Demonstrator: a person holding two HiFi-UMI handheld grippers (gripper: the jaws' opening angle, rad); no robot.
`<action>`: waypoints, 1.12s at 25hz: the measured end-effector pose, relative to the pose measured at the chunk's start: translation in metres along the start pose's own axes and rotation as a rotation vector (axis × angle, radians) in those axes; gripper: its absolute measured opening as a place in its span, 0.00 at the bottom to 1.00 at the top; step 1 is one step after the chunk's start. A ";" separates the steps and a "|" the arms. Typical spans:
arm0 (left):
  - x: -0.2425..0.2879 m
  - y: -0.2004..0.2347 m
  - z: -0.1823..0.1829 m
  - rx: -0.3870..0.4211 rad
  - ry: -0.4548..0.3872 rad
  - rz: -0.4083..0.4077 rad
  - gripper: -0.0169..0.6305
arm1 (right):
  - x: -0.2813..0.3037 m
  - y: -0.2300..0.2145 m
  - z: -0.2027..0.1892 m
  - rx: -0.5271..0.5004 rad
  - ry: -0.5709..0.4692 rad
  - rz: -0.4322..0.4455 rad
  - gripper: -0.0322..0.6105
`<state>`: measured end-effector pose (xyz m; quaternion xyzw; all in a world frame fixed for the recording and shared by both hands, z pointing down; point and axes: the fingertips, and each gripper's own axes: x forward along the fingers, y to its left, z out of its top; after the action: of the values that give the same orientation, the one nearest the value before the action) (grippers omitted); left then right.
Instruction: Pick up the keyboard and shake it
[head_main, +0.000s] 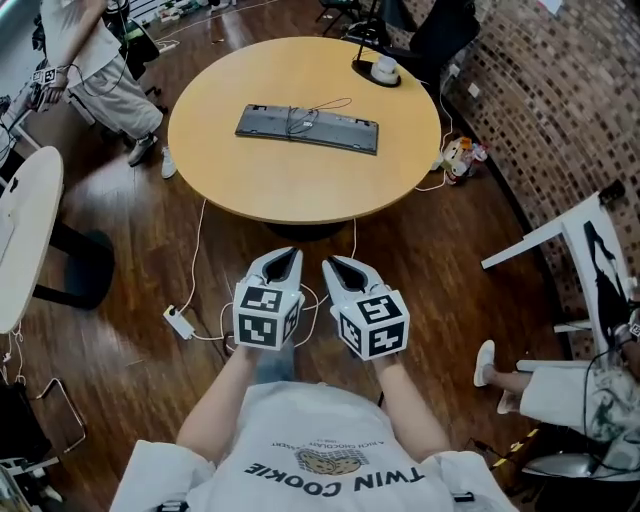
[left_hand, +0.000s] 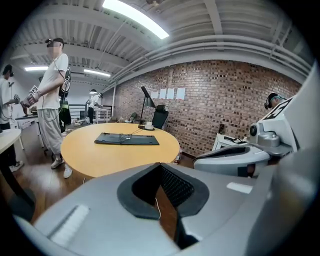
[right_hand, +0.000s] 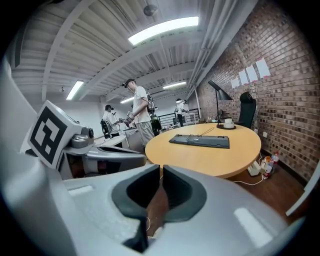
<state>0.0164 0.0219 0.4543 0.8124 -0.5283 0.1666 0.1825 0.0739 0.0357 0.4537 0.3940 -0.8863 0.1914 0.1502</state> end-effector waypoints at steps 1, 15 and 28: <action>0.010 0.012 0.007 0.001 0.003 -0.012 0.03 | 0.013 -0.006 0.007 0.005 0.006 -0.008 0.06; 0.120 0.214 0.089 0.005 0.065 -0.082 0.03 | 0.147 -0.111 0.090 0.151 0.077 -0.160 0.18; 0.230 0.352 0.120 -0.030 0.181 -0.099 0.19 | 0.205 -0.262 0.119 0.255 0.084 -0.221 0.30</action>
<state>-0.2089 -0.3502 0.4974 0.8162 -0.4713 0.2221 0.2498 0.1259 -0.3120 0.4921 0.4966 -0.7990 0.3011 0.1560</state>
